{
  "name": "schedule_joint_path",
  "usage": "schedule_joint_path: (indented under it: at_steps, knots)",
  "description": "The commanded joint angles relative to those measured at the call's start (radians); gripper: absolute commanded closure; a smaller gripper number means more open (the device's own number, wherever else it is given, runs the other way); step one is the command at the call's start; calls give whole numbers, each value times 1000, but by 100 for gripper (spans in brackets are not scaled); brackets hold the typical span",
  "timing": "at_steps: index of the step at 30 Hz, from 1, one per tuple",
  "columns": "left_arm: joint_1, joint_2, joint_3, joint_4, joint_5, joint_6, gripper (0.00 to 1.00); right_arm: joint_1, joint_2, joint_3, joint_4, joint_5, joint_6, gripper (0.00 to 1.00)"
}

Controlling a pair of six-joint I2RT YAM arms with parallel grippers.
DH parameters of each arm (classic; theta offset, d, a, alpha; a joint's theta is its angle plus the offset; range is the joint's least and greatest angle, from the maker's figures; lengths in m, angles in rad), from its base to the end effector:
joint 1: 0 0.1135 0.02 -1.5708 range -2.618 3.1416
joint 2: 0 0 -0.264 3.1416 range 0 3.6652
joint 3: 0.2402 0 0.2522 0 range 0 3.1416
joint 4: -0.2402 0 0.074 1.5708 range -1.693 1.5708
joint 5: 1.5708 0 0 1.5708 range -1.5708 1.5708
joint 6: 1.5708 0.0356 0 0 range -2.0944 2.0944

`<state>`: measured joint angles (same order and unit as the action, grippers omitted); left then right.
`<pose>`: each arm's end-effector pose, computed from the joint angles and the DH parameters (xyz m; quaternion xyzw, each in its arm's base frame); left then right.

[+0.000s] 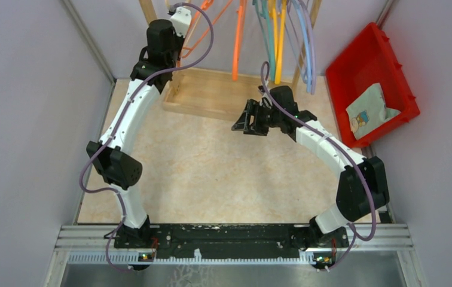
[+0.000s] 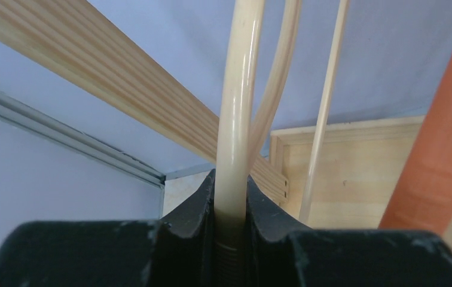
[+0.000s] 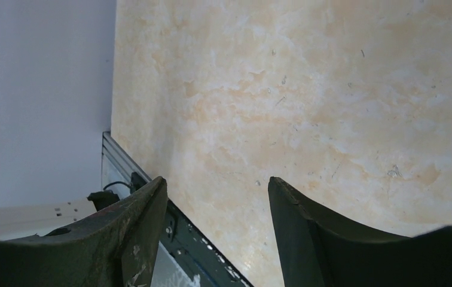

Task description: Organize the hangers

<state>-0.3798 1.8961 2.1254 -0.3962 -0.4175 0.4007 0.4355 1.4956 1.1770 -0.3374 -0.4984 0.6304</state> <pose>0.4087 -0.1476 0.4601 0.1604 0.7417 0.1648 0.6300 0.2966 0.1568 0.2928 -0.0238 0.8760 0.4080 0.2562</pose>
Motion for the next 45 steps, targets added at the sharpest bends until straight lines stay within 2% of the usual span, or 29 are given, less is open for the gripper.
schedule_joint_path:
  at_steps: [1,8,12,14,20,22,27,34,39,41,42,45]
  knots:
    - [-3,-28,32,156,-47,33,100,-11,23,95,38,-30,-10,37]
    - [-2,-173,-195,408,-22,31,100,-24,62,134,20,-56,-30,37]
    - [-3,-199,-248,487,-13,44,100,-37,77,139,23,-76,-31,38]
    - [-3,-165,-203,457,-1,60,100,-42,87,143,29,-87,-24,38]
    - [-2,20,101,260,79,75,100,-53,106,169,40,-100,-11,38]
    - [-1,56,151,235,91,70,100,-57,104,173,39,-100,-11,38]
    - [2,92,181,242,129,52,100,-74,101,170,35,-99,-8,39]
    - [20,172,293,148,175,26,100,-91,107,173,41,-110,7,40]
    - [31,198,314,109,216,14,100,-99,119,177,45,-129,19,40]
    - [32,212,326,86,229,13,94,-102,123,178,45,-135,23,41]
    - [33,217,329,80,232,13,87,-104,124,178,44,-138,24,41]
    - [32,221,329,83,246,2,48,-107,129,179,45,-145,29,41]
